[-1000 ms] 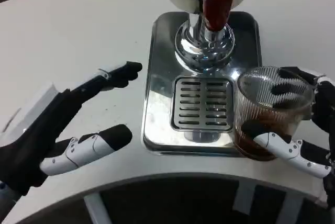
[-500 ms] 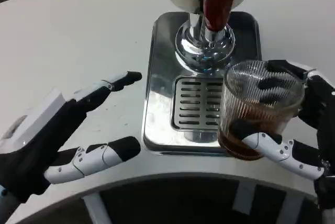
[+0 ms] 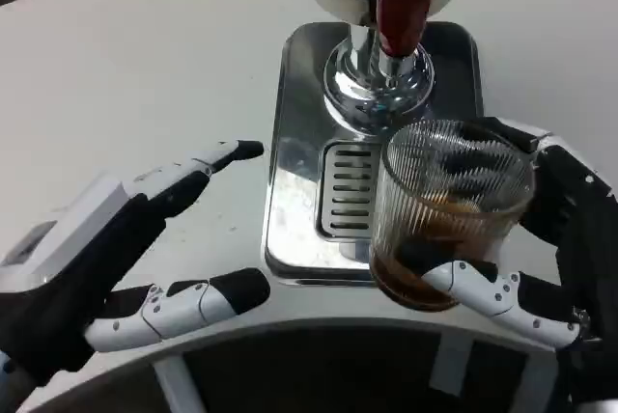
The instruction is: Grasp the cup under the faucet to collect the drink, then remove the cup.
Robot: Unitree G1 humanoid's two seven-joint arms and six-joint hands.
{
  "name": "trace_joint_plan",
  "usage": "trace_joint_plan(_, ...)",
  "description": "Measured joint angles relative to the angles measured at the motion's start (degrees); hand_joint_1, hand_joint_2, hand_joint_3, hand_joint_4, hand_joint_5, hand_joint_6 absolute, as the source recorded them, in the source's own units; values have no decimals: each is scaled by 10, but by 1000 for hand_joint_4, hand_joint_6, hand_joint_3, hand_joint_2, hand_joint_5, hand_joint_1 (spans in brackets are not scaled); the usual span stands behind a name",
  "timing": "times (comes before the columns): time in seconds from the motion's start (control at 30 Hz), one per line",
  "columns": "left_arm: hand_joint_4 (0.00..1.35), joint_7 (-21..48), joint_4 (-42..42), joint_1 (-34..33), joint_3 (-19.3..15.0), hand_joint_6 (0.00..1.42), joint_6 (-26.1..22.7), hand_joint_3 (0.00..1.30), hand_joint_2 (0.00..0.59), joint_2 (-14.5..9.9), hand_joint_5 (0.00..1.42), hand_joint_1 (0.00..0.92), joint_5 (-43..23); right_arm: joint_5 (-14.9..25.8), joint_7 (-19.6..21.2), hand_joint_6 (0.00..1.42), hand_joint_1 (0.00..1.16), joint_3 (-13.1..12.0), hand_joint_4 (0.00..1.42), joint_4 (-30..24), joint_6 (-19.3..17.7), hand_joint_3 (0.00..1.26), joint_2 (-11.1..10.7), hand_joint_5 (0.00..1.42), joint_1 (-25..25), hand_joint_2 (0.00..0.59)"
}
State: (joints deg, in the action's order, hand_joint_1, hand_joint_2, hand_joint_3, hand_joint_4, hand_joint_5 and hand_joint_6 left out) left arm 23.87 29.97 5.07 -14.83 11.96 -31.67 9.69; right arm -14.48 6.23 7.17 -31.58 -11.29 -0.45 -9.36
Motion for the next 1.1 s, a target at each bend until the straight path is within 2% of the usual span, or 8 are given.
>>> trace_joint_plan(0.17, 1, 3, 26, 15, -1, 64, -9, 88, 83, -8, 24, 0, 5, 4, -20, 905, 1025, 12, 852, -8, -1, 748, -4, 1025, -9, 113)
trace_joint_plan(0.37, 0, 9, 55, 37, -6, 53, -15, 75, 77, -18, 0, 0, 21, 12, -37, 921, 1025, 14, 866, -18, -1, 749, -9, 1027, -17, 112)
trace_joint_plan(0.7, 0, 27, 87, 80, -35, 44, -31, 54, 76, -33, 0, 0, 34, 13, -62, 947, 1025, 13, 878, -20, -26, 768, -41, 1040, -18, 112)
trace_joint_plan(1.1, 0, 33, 106, 126, -69, 32, -33, 41, 71, -34, 0, 0, 35, 18, -80, 953, 1025, 1, 889, -14, -44, 773, -67, 1052, -11, 112)
